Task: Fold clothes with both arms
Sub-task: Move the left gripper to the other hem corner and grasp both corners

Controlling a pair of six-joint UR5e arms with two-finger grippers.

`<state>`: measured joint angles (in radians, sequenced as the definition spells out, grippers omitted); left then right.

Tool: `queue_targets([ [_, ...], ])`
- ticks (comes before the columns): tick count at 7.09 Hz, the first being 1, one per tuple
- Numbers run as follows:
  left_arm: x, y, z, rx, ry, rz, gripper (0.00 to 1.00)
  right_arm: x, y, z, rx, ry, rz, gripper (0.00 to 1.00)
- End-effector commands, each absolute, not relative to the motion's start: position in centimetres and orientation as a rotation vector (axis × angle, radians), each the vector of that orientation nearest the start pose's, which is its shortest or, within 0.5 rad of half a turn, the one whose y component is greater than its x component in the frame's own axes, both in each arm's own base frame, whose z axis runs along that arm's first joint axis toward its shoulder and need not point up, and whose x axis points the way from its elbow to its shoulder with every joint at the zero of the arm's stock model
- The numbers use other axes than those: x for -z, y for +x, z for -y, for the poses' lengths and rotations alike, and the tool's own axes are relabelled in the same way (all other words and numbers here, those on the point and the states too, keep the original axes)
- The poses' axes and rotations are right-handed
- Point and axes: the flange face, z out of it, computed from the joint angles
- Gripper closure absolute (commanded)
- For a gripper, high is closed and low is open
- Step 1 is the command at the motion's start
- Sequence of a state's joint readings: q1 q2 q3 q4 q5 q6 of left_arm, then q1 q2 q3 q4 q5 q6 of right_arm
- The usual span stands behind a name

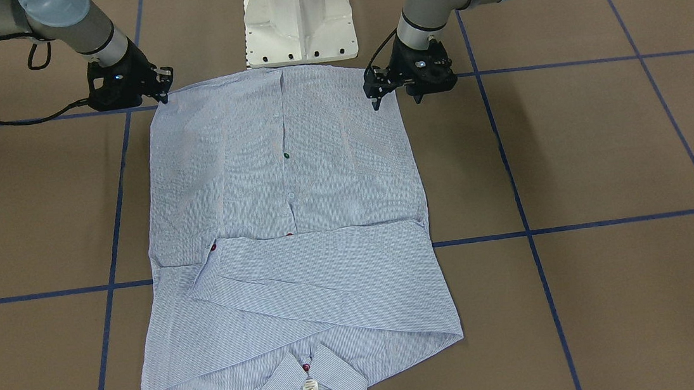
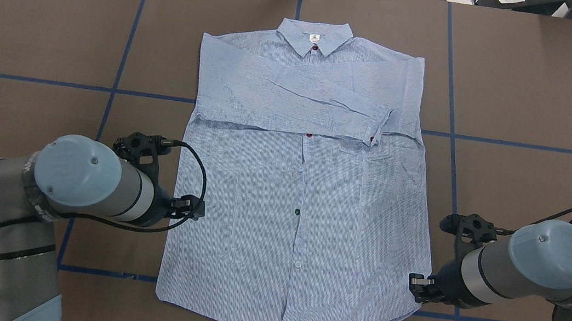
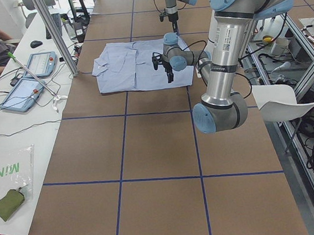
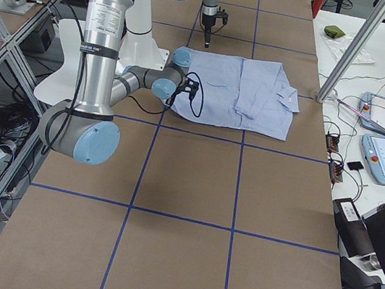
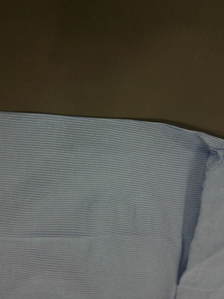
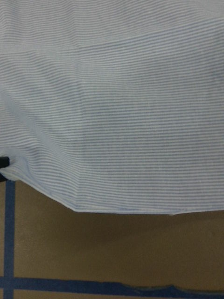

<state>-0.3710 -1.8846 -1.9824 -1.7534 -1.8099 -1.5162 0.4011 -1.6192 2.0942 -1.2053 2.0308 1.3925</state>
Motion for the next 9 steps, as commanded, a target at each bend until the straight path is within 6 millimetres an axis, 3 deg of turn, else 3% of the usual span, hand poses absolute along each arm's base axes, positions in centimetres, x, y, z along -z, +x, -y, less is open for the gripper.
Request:
queue_targets([
  [1,-29.4,50.3,25.6,0.219,-0.111,-0.916,0.04,-38.7,-38.3,26.5,-0.021,-0.178,0.927,1.0],
  [3,-29.5,52.3,22.4,0.258,-0.137,-0.902,0.19,-38.4,-38.3,26.4,-0.018,-0.185,0.932,1.0],
  [6,-30.1,52.4,22.5,0.22,-0.114,-0.893,0.29,-38.3,-37.8,27.0,-0.03,-0.182,0.936,1.0],
  [7,-30.6,52.2,22.4,0.207,-0.109,-0.888,0.29,-38.1,-37.7,27.0,-0.029,-0.18,0.94,1.0],
  [9,-33.7,49.3,22.3,0.187,-0.087,-0.989,0.29,-38.0,-37.6,27.1,-0.031,-0.178,0.942,1.0],
])
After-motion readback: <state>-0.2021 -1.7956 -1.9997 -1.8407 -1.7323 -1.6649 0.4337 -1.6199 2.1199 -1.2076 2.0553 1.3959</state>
